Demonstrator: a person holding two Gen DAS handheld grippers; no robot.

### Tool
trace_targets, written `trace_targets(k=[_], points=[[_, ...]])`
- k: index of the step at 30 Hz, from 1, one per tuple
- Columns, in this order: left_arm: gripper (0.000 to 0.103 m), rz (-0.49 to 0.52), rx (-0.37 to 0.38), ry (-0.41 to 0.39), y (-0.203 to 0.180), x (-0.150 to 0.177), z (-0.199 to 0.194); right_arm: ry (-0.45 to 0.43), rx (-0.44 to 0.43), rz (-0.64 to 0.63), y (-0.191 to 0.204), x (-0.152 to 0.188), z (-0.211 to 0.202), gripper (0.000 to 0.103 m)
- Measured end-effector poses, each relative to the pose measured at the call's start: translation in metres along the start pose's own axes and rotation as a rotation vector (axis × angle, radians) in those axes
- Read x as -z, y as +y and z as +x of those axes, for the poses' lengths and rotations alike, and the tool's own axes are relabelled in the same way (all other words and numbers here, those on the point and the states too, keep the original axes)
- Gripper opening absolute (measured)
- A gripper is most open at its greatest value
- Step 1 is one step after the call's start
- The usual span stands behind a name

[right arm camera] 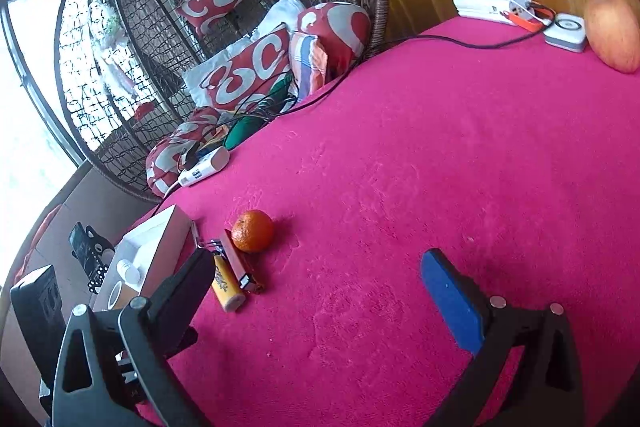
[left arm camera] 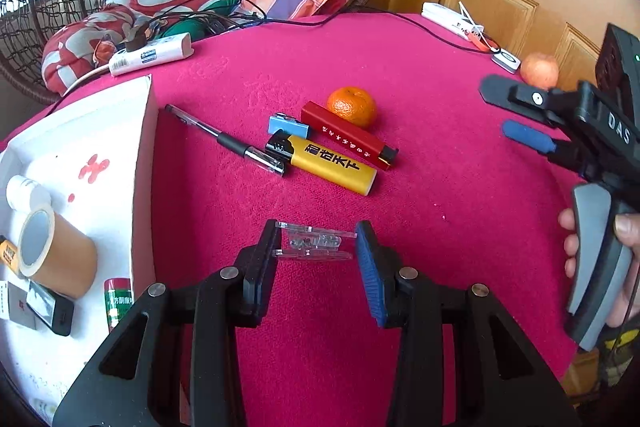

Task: Organize rigid objects
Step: 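Grasp the clear plastic clip with the left tool while the right tool grasps the tangerine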

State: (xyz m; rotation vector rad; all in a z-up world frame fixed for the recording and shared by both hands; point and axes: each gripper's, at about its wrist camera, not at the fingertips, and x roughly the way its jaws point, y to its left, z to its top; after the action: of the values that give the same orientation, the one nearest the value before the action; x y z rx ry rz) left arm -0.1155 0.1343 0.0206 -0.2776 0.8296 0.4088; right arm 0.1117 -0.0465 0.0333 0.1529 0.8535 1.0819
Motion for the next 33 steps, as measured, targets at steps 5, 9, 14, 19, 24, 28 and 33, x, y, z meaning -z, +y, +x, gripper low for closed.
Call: trace_targets(k=[5,9,14,19,24,28,33], points=[[0.038,-0.025,0.027,-0.019,0.003,0.003,-0.01,0.061,0.051,-0.157,0.039,-0.025,0.03,0.103],[0.038,-0.03,0.041,-0.042,0.005,0.005,-0.02,0.142,0.051,-0.189,0.053,-0.025,0.065,0.102],[0.038,-0.051,0.047,-0.052,0.013,0.008,-0.026,0.151,0.136,-0.265,0.068,-0.022,0.096,0.081],[0.038,-0.07,0.06,-0.067,0.019,0.01,-0.032,0.203,0.174,-0.327,0.075,-0.01,0.115,0.064],[0.038,-0.078,0.067,-0.086,0.019,0.009,-0.038,0.213,0.132,-0.349,0.077,-0.004,0.107,0.041],[0.038,-0.079,0.065,-0.113,0.019,0.008,-0.047,0.162,0.078,-0.287,0.071,-0.008,0.087,0.041],[0.038,-0.082,0.063,-0.158,0.018,0.004,-0.061,0.061,-0.006,-0.241,0.079,-0.016,0.042,0.041]])
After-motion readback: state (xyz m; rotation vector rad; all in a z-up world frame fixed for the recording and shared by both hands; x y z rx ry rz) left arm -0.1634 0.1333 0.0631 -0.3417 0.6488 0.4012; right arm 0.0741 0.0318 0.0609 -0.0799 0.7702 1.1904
